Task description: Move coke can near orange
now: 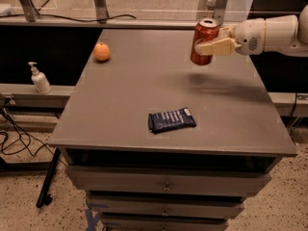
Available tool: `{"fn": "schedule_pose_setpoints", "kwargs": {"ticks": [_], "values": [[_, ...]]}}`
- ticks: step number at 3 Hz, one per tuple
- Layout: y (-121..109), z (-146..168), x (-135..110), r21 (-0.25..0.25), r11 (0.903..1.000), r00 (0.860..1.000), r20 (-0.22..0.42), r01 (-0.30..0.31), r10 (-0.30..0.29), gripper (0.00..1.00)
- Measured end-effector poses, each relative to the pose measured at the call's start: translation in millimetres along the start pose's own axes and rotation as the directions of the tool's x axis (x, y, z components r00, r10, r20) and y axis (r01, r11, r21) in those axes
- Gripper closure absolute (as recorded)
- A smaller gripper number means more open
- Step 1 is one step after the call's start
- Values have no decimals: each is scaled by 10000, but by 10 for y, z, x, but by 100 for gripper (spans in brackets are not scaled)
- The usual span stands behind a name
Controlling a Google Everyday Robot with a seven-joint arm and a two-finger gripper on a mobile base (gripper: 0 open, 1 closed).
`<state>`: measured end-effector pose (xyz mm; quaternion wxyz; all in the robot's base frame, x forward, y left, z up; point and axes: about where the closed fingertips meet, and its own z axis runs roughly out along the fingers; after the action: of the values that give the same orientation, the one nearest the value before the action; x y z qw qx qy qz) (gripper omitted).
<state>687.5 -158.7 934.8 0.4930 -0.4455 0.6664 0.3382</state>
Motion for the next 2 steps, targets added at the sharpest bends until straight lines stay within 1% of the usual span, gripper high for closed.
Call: {"fn": "schedule_pose_setpoints", "kwargs": {"ticks": [1, 2], "values": [[41, 68, -111, -104, 9999, 9997, 237, 36, -33, 100], [188, 396, -377, -262, 9997, 9981, 619, -31, 47, 100]]}}
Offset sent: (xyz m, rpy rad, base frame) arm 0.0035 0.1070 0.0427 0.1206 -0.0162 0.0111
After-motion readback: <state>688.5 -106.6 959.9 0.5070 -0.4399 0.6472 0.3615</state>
